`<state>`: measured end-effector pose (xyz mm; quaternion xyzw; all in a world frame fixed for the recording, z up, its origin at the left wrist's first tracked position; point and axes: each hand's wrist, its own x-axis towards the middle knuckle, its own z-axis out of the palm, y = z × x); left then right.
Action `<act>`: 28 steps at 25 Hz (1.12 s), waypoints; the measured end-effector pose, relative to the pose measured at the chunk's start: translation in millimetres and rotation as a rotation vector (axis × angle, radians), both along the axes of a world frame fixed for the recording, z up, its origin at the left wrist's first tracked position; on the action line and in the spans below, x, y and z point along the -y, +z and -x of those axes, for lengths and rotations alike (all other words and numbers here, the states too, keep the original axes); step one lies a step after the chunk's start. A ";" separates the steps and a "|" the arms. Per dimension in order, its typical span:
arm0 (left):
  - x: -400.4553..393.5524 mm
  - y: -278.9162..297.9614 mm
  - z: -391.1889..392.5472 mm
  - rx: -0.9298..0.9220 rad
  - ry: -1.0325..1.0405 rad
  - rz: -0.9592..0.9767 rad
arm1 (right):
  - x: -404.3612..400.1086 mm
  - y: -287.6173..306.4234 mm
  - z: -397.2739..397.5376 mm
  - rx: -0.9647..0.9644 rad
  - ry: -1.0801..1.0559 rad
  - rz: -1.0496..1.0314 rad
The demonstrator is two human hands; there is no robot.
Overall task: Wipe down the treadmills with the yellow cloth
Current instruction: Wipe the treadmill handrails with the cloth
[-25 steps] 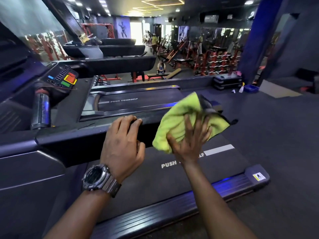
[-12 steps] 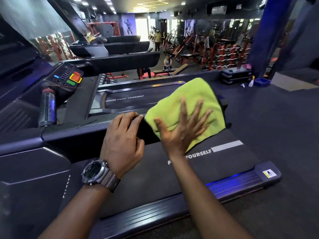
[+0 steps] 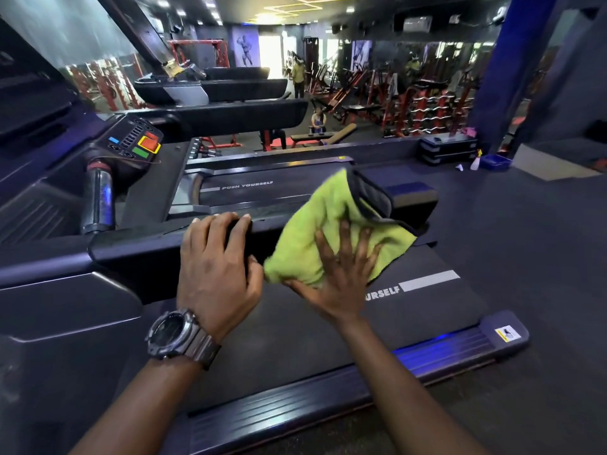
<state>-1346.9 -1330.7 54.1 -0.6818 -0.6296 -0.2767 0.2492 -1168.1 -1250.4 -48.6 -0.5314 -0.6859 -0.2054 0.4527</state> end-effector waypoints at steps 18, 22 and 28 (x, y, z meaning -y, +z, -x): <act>4.5 1.7 18.7 -0.032 0.005 0.059 | 13.9 13.2 55.6 -0.025 0.093 -0.030; 6.9 2.2 21.0 -0.033 -0.004 0.075 | -8.5 -17.8 -5.7 -0.019 0.085 0.005; 5.6 6.3 25.3 -0.048 -0.028 0.104 | 17.4 5.0 46.8 0.114 0.135 -0.056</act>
